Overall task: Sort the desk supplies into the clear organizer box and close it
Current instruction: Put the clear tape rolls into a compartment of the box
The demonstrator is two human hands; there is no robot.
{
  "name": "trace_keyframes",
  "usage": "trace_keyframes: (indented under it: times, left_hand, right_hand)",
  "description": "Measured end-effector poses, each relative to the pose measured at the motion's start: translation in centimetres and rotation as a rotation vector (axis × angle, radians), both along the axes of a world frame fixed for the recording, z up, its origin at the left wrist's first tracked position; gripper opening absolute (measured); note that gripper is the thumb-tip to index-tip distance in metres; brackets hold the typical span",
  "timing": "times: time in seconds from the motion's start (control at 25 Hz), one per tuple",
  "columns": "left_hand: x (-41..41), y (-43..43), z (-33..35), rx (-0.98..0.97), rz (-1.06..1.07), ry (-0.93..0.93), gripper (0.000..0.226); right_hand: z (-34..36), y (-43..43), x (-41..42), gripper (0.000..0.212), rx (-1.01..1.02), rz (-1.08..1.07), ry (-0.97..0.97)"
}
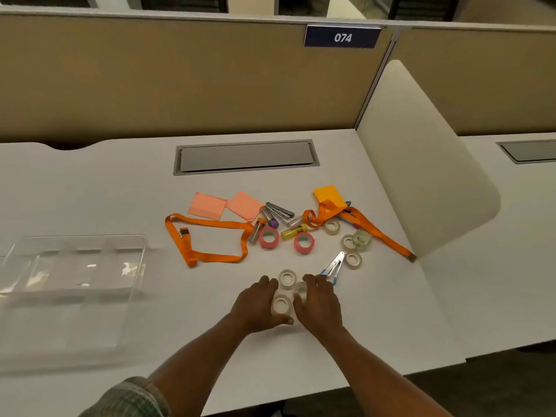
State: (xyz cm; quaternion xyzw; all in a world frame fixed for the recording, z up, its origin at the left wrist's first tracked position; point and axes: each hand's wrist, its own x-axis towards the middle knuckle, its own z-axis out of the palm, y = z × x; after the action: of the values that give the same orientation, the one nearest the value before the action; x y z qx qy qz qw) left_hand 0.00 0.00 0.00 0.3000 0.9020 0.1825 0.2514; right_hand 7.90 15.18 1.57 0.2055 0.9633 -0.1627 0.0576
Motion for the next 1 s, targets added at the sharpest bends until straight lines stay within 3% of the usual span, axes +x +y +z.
trace_keyframes:
  times: [0.12, 0.32, 0.48, 0.6, 0.72, 0.84, 0.92, 1.0]
  left_hand:
    - [0.7, 1.0, -0.3, -0.088, -0.024, 0.063, 0.079]
    - [0.8, 1.2, -1.0, -0.05, 0.034, 0.094, 0.063]
    - [0.4, 0.2, -0.1, 0.055, 0.153, -0.033, 0.05]
    - [0.3, -1.1, 0.7, 0.154, 0.254, -0.201, 0.042]
    - [0.5, -2.7, 2.1, 0.28, 0.418, -0.416, 0.029]
    - [0.6, -5.0, 3.9, 0.46, 0.645, -0.733, 0.039]
    - [0.4, -7.4, 4.6, 0.558, 0.732, -0.886, 0.041]
    - [-0.2, -10.1, 5.5, 0.642, 0.802, -0.993, 0.047]
  right_hand:
    - [-0.4, 0.7, 0.3, 0.051, -0.101, -0.013, -0.015]
    - [-0.9, 2.2, 0.2, 0.06, -0.16, 0.084, -0.014]
    - [-0.9, 2.4, 0.8, 0.054, -0.152, 0.084, 0.033]
    - [-0.1, 2.4, 0.8, 0.044, -0.261, -0.025, 0.191]
    - [1.5, 1.0, -0.3, 0.022, -0.595, -0.303, 0.294]
    - [3.5, -2.1, -1.9, 0.027, -1.235, -0.647, 0.189]
    - [4.7, -4.7, -3.0, 0.033, -1.443, -0.703, 0.151]
    - [5.6, -7.7, -3.9, 0.037, -1.481, -0.614, 0.097]
